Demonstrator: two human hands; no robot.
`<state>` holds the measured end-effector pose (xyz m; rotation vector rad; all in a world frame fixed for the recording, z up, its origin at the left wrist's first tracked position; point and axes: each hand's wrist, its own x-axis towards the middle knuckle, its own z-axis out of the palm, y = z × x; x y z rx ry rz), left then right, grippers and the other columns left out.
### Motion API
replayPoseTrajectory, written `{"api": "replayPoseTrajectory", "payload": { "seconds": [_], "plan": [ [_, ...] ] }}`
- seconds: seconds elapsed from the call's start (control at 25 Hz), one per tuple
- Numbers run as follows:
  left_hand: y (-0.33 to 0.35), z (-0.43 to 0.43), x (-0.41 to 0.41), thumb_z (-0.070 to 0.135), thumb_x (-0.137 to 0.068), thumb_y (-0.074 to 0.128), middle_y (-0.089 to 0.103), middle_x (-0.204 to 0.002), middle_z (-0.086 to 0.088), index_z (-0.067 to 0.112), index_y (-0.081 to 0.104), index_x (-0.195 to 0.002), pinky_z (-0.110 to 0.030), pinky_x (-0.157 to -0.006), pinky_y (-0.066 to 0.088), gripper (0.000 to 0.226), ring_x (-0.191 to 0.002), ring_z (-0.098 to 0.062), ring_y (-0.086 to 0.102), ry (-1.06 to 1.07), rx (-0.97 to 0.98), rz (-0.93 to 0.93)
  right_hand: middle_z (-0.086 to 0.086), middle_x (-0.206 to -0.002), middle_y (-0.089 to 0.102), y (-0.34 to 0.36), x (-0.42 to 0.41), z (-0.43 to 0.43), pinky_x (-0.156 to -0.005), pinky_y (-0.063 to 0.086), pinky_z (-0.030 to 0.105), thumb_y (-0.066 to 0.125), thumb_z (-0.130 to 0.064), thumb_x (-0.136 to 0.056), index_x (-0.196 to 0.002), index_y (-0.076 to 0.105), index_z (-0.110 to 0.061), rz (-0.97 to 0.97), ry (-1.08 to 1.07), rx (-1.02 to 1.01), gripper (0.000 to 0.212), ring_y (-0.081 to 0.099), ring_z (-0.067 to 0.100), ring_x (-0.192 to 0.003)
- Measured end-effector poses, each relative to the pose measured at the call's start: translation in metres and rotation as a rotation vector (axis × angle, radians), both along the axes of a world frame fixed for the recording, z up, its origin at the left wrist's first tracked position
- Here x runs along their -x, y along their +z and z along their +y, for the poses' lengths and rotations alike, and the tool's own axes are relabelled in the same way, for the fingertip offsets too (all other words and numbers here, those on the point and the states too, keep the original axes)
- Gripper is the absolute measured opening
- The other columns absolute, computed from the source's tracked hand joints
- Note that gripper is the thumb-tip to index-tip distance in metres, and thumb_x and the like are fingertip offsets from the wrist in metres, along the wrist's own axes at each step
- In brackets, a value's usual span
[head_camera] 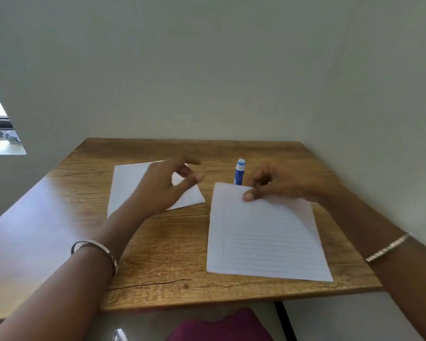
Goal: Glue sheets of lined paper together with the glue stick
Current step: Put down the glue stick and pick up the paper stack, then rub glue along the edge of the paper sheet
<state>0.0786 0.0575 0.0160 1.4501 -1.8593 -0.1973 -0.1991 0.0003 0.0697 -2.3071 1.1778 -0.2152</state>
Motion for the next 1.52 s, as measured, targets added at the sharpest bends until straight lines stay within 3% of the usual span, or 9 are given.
{"api": "replayPoseTrajectory", "payload": {
  "seconds": [0.2,0.36,0.44,0.64,0.76,0.96,1.16,1.32,1.52],
  "plan": [
    [-0.007,0.002,0.018,0.059,-0.074,0.076,0.067,-0.103,0.023,0.041,0.055,-0.115,-0.022,-0.082,0.047,0.049,-0.1,0.006,0.059,-0.187,-0.135,-0.056,-0.02,-0.053,0.057,-0.029,-0.027,-0.008,-0.054,0.031,0.015,0.087,-0.038,-0.078,-0.057,0.06,-0.034,0.134,0.048,0.174,0.034,0.053,-0.003,-0.054],
    [-0.014,-0.003,0.017,0.087,-0.066,0.051,0.046,-0.126,0.025,0.058,0.061,-0.115,-0.036,-0.098,0.027,0.058,-0.119,0.001,0.038,-0.203,-0.261,-0.392,-0.014,-0.07,0.065,-0.037,-0.024,-0.003,-0.061,0.044,0.027,0.09,-0.051,-0.067,-0.069,0.071,-0.029,0.128,-0.144,0.354,0.029,0.058,0.003,-0.066],
    [-0.015,-0.004,0.019,0.088,-0.066,0.048,0.044,-0.13,0.024,0.06,0.06,-0.116,-0.038,-0.101,0.025,0.059,-0.122,-0.001,0.034,-0.161,-0.28,-0.432,-0.01,-0.075,0.07,-0.038,-0.015,-0.003,-0.065,0.048,0.03,0.091,-0.051,-0.064,-0.076,0.075,-0.025,0.045,-0.292,0.368,0.033,0.064,0.006,-0.072],
    [-0.015,-0.004,0.023,0.087,-0.068,0.05,0.044,-0.133,0.022,0.059,0.06,-0.118,-0.04,-0.104,0.023,0.058,-0.124,-0.002,0.033,-0.121,-0.261,-0.416,-0.007,-0.094,0.073,-0.038,-0.011,-0.016,-0.072,0.051,0.019,0.095,-0.042,-0.065,-0.105,0.074,-0.022,-0.393,-0.475,0.22,0.05,0.066,0.004,-0.084],
    [-0.015,-0.004,0.023,0.091,-0.064,0.041,0.044,-0.131,0.022,0.06,0.06,-0.118,-0.036,-0.099,0.021,0.065,-0.121,0.0,0.033,-0.102,-0.257,-0.412,-0.011,-0.1,0.072,-0.041,-0.028,-0.022,-0.07,0.043,0.015,0.093,-0.038,-0.07,-0.11,0.076,-0.022,-0.44,-0.436,0.141,0.046,0.061,-0.003,-0.088],
    [-0.016,-0.006,0.019,0.087,-0.071,0.039,0.048,-0.134,0.017,0.052,0.056,-0.127,-0.04,-0.103,0.026,0.068,-0.126,-0.007,0.039,-0.047,-0.199,-0.383,-0.008,-0.086,0.078,-0.049,-0.04,-0.025,-0.07,0.045,0.02,0.085,-0.032,-0.083,-0.097,0.077,-0.018,-0.584,-0.446,0.097,0.022,0.067,0.002,-0.078],
    [-0.018,-0.011,0.016,0.056,-0.085,0.065,0.049,-0.145,0.009,0.04,0.056,-0.126,-0.053,-0.11,0.022,0.045,-0.14,-0.02,0.034,0.231,-0.095,-0.163,0.0,-0.096,0.076,-0.049,-0.037,-0.021,-0.09,0.055,0.032,0.066,-0.027,-0.1,-0.114,0.072,-0.017,-0.805,-0.349,0.086,0.019,0.071,0.015,-0.091],
    [-0.023,-0.013,0.019,0.062,-0.082,0.065,0.047,-0.147,0.01,0.042,0.059,-0.118,-0.051,-0.109,0.02,0.042,-0.141,-0.019,0.032,0.261,-0.237,-0.154,0.011,-0.089,0.069,-0.055,-0.04,-0.012,-0.066,0.057,0.029,0.072,-0.029,-0.095,-0.13,0.056,-0.02,-0.741,-0.289,-0.104,0.04,0.062,0.012,-0.07],
    [-0.023,-0.018,0.021,0.062,-0.082,0.065,0.052,-0.14,0.011,0.041,0.063,-0.112,-0.044,-0.101,0.021,0.037,-0.136,-0.018,0.035,0.246,-0.288,-0.174,0.006,-0.075,0.067,-0.064,-0.041,-0.009,-0.054,0.051,0.023,0.088,-0.022,-0.079,-0.102,0.073,-0.011,-0.751,-0.281,-0.177,0.03,0.057,0.011,-0.057]
  ]
}}
